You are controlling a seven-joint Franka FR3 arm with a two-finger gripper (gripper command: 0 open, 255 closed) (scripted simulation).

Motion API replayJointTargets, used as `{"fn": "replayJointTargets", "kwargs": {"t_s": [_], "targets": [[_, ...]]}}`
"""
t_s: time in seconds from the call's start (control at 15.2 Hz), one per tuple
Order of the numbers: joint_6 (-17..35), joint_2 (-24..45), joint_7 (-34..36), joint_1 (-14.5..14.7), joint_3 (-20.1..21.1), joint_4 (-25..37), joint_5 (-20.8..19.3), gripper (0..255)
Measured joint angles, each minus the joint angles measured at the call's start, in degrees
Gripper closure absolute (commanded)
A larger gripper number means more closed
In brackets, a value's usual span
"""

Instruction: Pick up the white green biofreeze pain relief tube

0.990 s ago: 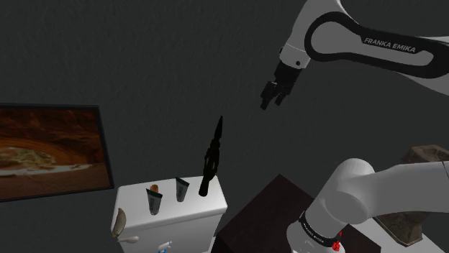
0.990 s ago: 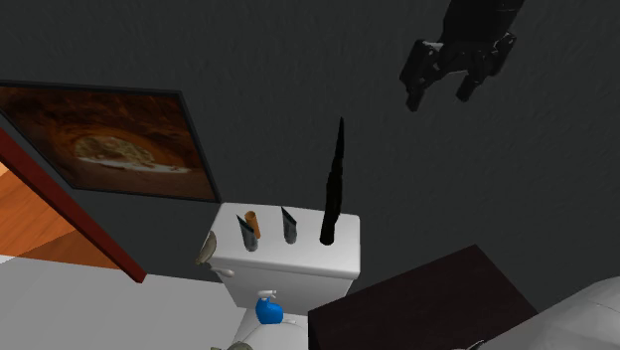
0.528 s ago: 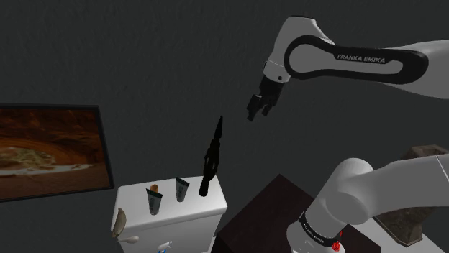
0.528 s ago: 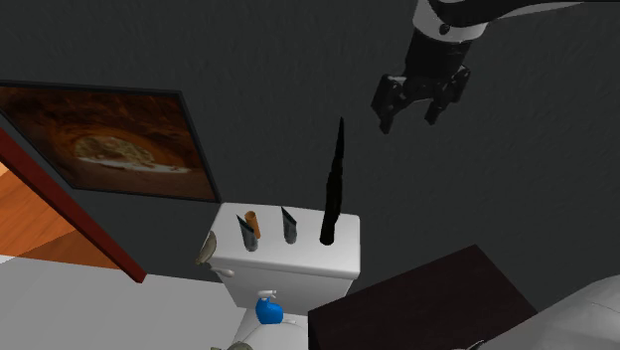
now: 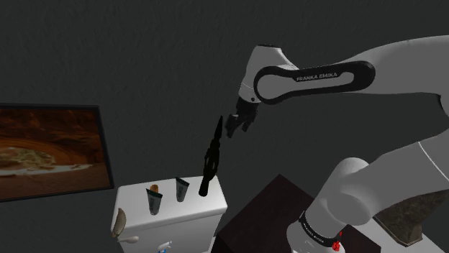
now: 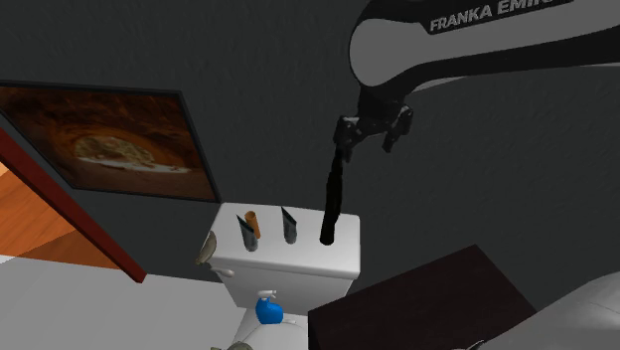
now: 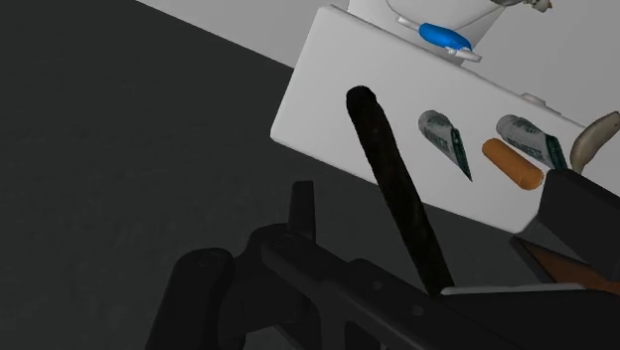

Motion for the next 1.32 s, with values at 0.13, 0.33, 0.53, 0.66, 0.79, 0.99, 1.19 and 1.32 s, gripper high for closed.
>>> {"fn": "replayJointTargets", "kwargs": {"t_s": [0.13, 0.33, 0.53, 0.66, 0.79, 0.99, 1.19, 1.32], "targets": [[3.63, 3.6, 0.17, 0.37, 0.44, -0.46, 0.36, 0], [8.5, 8.94, 0.63, 0.98, 1.24, -0.63, 0.9, 0], [13.25, 14.41, 1.75, 1.91, 2.51, -0.56, 1.48, 0], [16.91, 19.69, 2.19, 2.18, 3.04, 1.1, 1.39, 0], [20.17, 22.37, 3.04, 2.68, 3.7, 3.12, 1.3, 0], [22.88, 29.31, 3.65, 3.21, 4.35, 4.89, 1.1, 0], [26.38, 37.07, 5.21, 4.3, 5.14, 7.1, 0.51, 0], [27.79, 41.29, 5.94, 4.96, 5.38, 9.36, 0.1, 0]]}}
